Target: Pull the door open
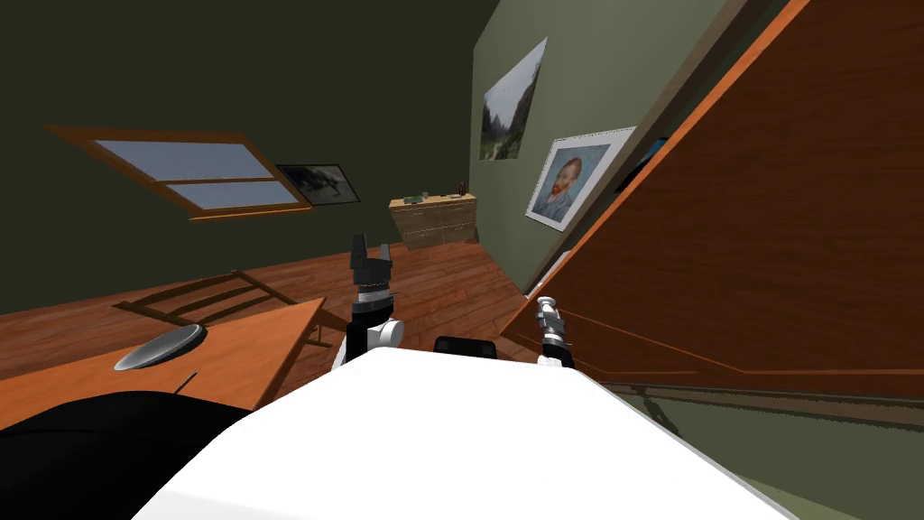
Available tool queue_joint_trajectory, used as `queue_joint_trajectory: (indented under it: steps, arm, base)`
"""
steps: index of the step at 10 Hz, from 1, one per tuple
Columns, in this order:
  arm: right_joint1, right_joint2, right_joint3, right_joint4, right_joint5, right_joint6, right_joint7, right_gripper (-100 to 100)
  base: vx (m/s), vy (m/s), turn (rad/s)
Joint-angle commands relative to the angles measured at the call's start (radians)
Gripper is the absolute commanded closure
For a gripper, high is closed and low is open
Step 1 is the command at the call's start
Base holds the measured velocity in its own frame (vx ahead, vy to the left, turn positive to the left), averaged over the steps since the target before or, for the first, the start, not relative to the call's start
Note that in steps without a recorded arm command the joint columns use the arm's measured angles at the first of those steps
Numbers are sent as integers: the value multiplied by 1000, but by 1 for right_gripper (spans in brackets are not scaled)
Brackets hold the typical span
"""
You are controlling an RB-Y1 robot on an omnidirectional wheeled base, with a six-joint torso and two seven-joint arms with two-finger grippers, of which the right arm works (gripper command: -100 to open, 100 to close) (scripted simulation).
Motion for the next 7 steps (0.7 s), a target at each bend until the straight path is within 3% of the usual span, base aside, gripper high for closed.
queue_joint_trajectory:
  steps: [1, 7]
  arm:
    - [10, -8, 12, -6, 6, -5, -13, 100]
    - [47, -59, 78, -22, 41, -41, -82, 100]
  base:
    - [-191, -21, 83]
    - [-202, -10, 90]
